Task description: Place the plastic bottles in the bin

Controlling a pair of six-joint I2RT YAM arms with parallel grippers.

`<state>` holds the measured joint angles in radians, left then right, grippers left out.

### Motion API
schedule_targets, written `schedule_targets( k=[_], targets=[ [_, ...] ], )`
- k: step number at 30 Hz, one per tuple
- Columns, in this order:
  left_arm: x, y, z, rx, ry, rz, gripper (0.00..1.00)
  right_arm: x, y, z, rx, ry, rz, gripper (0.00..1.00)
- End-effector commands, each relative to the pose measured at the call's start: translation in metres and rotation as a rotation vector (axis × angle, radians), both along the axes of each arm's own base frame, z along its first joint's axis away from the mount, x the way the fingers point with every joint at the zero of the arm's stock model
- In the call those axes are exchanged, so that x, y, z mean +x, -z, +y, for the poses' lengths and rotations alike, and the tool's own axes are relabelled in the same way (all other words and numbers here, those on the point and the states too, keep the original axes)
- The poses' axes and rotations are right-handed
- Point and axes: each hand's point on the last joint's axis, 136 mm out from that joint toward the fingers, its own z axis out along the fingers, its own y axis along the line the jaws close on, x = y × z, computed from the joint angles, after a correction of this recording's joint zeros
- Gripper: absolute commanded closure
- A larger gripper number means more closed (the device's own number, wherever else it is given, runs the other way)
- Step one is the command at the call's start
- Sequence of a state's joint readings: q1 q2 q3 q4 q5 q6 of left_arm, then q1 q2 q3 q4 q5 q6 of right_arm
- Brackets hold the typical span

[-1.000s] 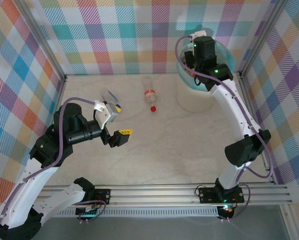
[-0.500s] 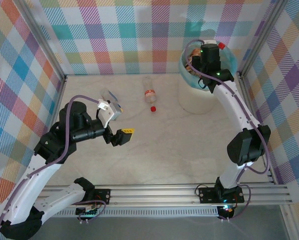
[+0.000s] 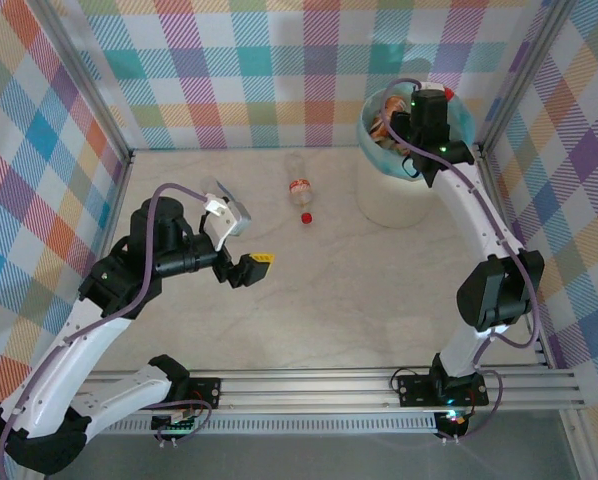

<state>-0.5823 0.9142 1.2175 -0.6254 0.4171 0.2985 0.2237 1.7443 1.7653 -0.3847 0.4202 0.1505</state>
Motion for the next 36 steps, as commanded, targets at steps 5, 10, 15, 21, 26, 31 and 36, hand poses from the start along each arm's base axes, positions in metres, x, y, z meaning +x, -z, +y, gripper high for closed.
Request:
schedule_targets(
  k=[5,10,15,21,26,31,36],
  targets=[
    [0.000,0.000,-0.003,-0.018,0.007,0.001,0.06,-0.008,0.104,0.006,0.041,-0.035,0.304,0.35],
    [0.002,0.003,-0.005,-0.015,0.007,0.007,0.06,-0.016,0.084,0.014,0.066,-0.086,0.271,0.32],
    [0.002,0.002,-0.005,-0.018,0.008,0.002,0.06,-0.032,0.033,0.025,0.100,-0.146,0.200,0.18],
    [0.004,0.000,-0.008,-0.027,0.015,-0.005,0.06,-0.054,-0.037,0.027,0.139,-0.179,0.064,0.05],
    [0.004,0.000,-0.008,-0.027,0.016,-0.001,0.06,-0.059,-0.061,0.017,0.116,-0.137,0.036,0.05],
    [0.004,-0.001,-0.008,-0.027,0.015,-0.004,0.06,-0.055,-0.078,0.013,0.109,-0.113,-0.003,0.18],
    [0.005,0.001,-0.008,-0.025,0.012,-0.001,0.06,-0.040,-0.085,0.028,0.151,-0.165,-0.012,0.42]
  ],
)
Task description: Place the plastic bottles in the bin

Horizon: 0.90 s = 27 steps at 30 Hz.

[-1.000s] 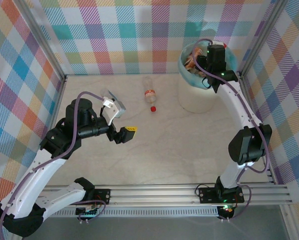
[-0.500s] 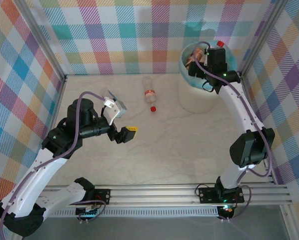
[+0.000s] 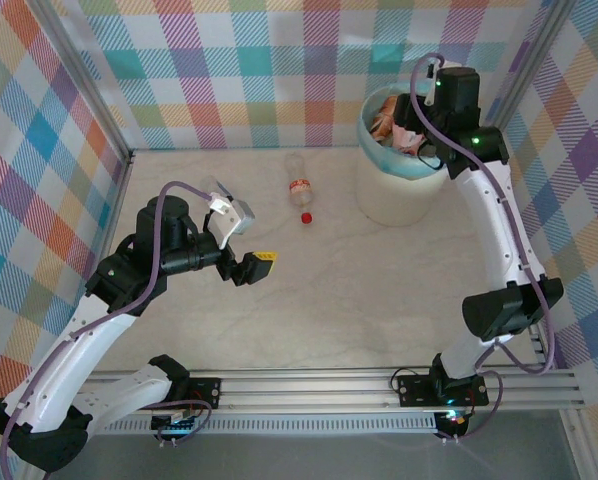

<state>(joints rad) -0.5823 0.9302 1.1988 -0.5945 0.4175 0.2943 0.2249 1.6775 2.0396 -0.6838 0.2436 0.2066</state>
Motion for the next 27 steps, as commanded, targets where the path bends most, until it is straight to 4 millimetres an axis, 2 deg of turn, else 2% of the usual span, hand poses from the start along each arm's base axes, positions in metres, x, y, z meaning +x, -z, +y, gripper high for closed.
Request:
schedule_targets(
  k=[1,5,8,13,16,19,23,27],
  targets=[
    [-0.002,-0.005,-0.004,-0.026,0.012,-0.007,0.06,0.012,0.004,0.010,0.021,-0.035,0.024,0.47],
    [-0.002,-0.003,-0.004,-0.024,0.013,0.004,0.06,0.027,0.024,0.014,0.006,-0.035,0.084,0.57],
    [-0.001,0.000,-0.002,-0.016,0.004,0.010,0.06,0.030,0.060,0.014,-0.003,-0.026,0.184,0.59],
    [-0.002,0.004,-0.001,-0.009,-0.002,0.015,0.06,0.019,0.131,0.015,0.017,-0.014,0.312,0.63],
    [-0.002,0.004,-0.002,-0.007,0.002,0.015,0.06,0.014,0.165,0.013,0.021,-0.005,0.377,0.64],
    [0.000,0.004,-0.002,-0.004,0.001,0.017,0.06,0.014,0.188,0.010,0.016,0.005,0.426,0.64],
    [0.000,0.005,-0.003,-0.004,0.003,0.021,0.06,0.022,0.195,0.009,0.022,-0.001,0.446,0.63],
    [-0.001,0.003,-0.002,-0.010,0.003,0.019,0.06,0.032,0.173,0.014,0.031,-0.023,0.418,0.61]
  ],
)
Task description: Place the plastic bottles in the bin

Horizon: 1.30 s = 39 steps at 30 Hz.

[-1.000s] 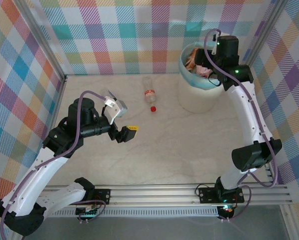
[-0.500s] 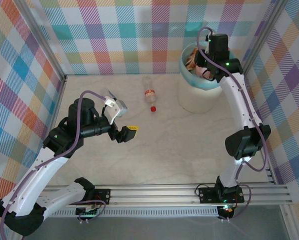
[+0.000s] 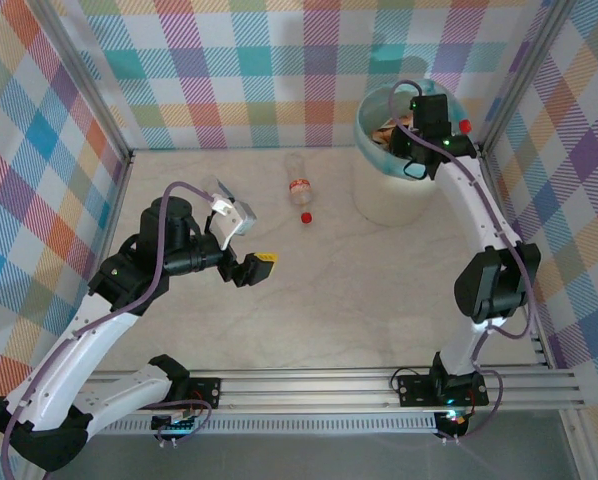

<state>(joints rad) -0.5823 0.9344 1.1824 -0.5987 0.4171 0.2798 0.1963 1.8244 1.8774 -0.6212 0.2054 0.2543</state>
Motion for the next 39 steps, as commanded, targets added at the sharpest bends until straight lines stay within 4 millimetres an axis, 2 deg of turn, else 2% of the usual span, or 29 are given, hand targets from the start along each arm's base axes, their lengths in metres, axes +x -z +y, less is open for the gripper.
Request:
schedule_targets(
  k=[1,5,7,11,13,17,21,26,28,31,35,39],
  targets=[
    [-0.002,-0.007,-0.001,-0.018,0.006,-0.015,0.06,-0.009,0.034,0.015,0.039,-0.047,0.152,0.60],
    [-0.002,-0.011,0.000,-0.030,-0.002,-0.026,0.06,-0.010,-0.010,0.017,0.067,-0.048,0.073,0.52],
    [0.000,-0.015,0.001,-0.039,-0.017,-0.034,0.06,-0.014,-0.032,0.016,0.073,-0.042,0.033,0.46],
    [0.012,-0.020,0.007,-0.053,-0.102,-0.043,0.06,-0.028,-0.076,0.016,0.089,-0.044,-0.065,0.40],
    [0.026,-0.022,0.016,-0.055,-0.202,-0.035,0.06,-0.038,-0.096,0.017,0.092,-0.049,-0.108,0.38],
    [0.059,-0.020,0.042,-0.045,-0.458,0.014,0.04,-0.057,-0.124,0.023,0.093,-0.078,-0.165,0.36],
    [0.089,-0.005,0.069,-0.024,-0.688,0.142,0.03,-0.081,-0.145,0.051,0.112,-0.173,-0.227,0.35],
    [0.128,0.037,0.100,-0.034,-0.908,0.404,0.04,-0.116,-0.149,0.110,0.118,-0.348,-0.270,0.35],
    [0.148,0.061,0.115,-0.082,-0.984,0.538,0.03,-0.131,-0.143,0.135,0.127,-0.419,-0.273,0.35],
    [0.179,0.095,0.129,-0.168,-1.048,0.703,0.03,-0.149,-0.129,0.162,0.137,-0.499,-0.255,0.35],
    [0.218,0.137,0.147,-0.172,-1.123,0.829,0.03,-0.163,-0.104,0.181,0.157,-0.545,-0.192,0.34],
    [0.256,0.175,0.159,-0.144,-1.174,0.895,0.04,-0.172,-0.081,0.185,0.158,-0.563,-0.126,0.33]
  ],
)
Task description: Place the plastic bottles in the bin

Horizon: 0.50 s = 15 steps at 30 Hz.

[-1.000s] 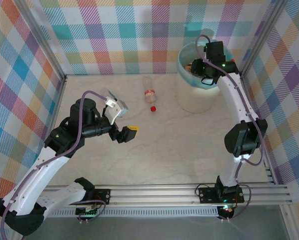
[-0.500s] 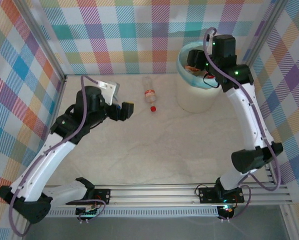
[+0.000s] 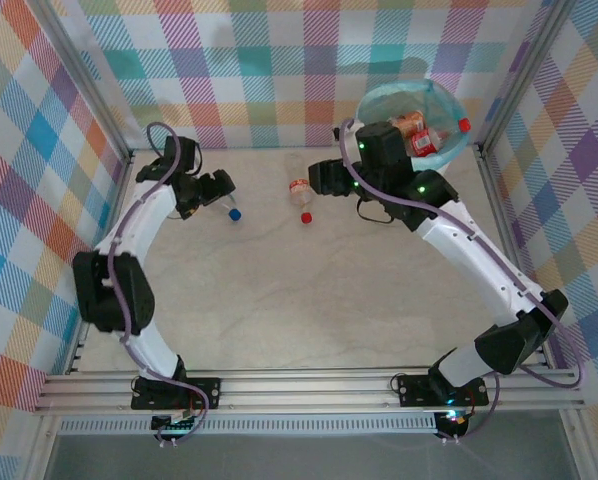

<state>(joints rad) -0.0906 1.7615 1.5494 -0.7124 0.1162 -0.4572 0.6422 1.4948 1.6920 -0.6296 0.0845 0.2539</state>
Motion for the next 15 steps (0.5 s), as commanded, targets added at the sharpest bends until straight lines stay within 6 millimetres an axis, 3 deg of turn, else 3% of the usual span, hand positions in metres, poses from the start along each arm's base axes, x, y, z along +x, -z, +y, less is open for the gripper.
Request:
schedule_targets(
  k=[1,8,15],
  targets=[
    [0.025,0.009,0.002,-0.048,-0.042,0.031,0.04,-0.010,-0.008,0.002,0.040,-0.019,-0.006,0.33],
    [0.067,0.063,0.010,0.013,-0.057,0.132,0.05,-0.017,0.001,-0.001,0.028,-0.025,0.017,0.32],
    [0.085,0.103,0.014,0.064,-0.036,0.206,0.12,-0.017,0.003,0.001,0.020,-0.035,0.026,0.31]
  ],
)
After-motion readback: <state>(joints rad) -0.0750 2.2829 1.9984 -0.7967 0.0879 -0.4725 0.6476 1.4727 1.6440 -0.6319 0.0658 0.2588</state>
